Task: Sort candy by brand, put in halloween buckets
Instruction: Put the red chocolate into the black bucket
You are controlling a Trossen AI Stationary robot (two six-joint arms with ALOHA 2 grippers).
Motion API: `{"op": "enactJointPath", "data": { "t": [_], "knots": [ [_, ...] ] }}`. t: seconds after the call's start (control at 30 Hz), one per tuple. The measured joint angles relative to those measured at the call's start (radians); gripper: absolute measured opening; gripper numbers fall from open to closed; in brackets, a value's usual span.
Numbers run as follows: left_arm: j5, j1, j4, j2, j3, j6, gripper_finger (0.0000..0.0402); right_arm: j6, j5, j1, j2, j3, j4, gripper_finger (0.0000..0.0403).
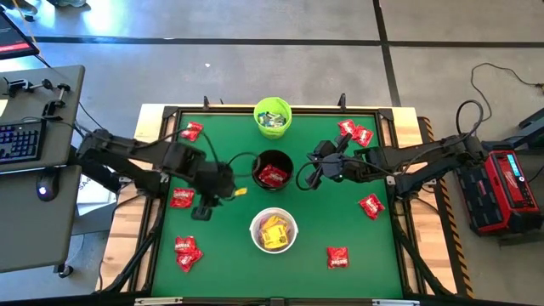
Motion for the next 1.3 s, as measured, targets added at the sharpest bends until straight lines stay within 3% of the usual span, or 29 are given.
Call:
{"op": "enactJointPath", "data": {
  "t": [0.37,0.5,0.67,1.03,1.3],
  "knots": [
    [0.208,-0.284,0.046,-0.122,-0.300,-0.399,0.0091,-0.055,-0.026,0.000,0.000,0.000,0.004,0.0000],
    [0.205,-0.398,0.077,-0.121,-0.378,-0.521,0.0093,-0.054,-0.026,0.000,0.000,0.000,0.004,0.0000],
    [0.126,-0.508,0.226,-0.121,-0.478,-0.649,0.0112,-0.052,-0.026,0.000,0.000,0.000,0.004,0.0000],
    [0.095,-0.597,0.466,-0.121,-0.684,-0.914,0.0178,-0.055,-0.033,0.000,0.000,0.000,0.005,0.0000],
    [0.122,-0.601,0.546,-0.120,-0.759,-0.959,0.0170,-0.048,-0.034,0.000,0.000,0.000,0.005,0.0000]
  ]
}}
